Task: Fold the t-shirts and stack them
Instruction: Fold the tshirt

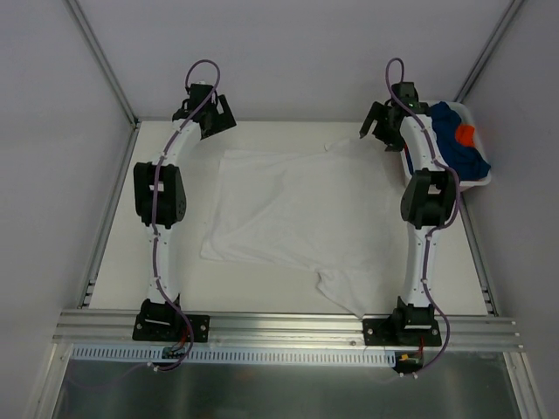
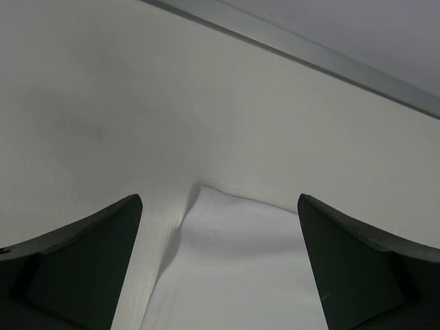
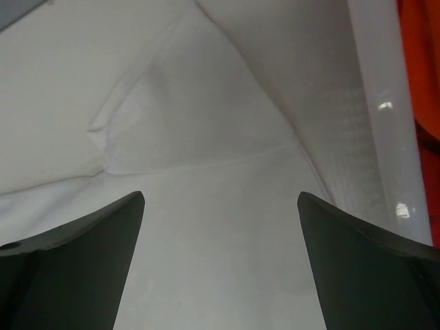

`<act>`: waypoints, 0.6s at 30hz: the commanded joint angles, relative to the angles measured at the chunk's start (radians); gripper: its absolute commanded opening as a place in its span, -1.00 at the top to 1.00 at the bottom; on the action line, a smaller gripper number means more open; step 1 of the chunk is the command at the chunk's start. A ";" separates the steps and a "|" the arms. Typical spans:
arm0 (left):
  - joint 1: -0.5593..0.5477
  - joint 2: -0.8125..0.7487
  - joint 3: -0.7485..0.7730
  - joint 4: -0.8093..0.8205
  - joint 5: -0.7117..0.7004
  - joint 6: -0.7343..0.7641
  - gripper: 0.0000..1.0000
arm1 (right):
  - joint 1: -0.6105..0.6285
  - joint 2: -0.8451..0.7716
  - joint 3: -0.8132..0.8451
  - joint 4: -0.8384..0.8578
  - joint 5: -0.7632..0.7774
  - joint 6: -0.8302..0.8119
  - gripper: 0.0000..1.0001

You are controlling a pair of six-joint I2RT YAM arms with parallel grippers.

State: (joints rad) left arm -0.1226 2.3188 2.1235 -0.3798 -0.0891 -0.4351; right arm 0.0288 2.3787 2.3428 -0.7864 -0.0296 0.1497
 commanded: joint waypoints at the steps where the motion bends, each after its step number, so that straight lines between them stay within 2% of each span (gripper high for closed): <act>1: 0.008 0.019 -0.011 -0.030 0.118 -0.033 -0.98 | 0.019 0.014 -0.004 -0.063 -0.009 -0.002 -0.99; 13: 0.009 0.025 -0.086 -0.045 0.160 -0.074 -0.98 | 0.006 0.108 0.024 -0.080 0.017 -0.056 -0.99; 18: 0.009 0.059 -0.063 -0.044 0.172 -0.042 -0.98 | -0.004 0.148 0.047 -0.079 0.053 -0.072 -0.99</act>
State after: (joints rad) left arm -0.1226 2.3653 2.0430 -0.4110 0.0528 -0.4850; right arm 0.0502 2.4889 2.3436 -0.8272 -0.0231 0.0944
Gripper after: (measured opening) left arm 0.990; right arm 0.993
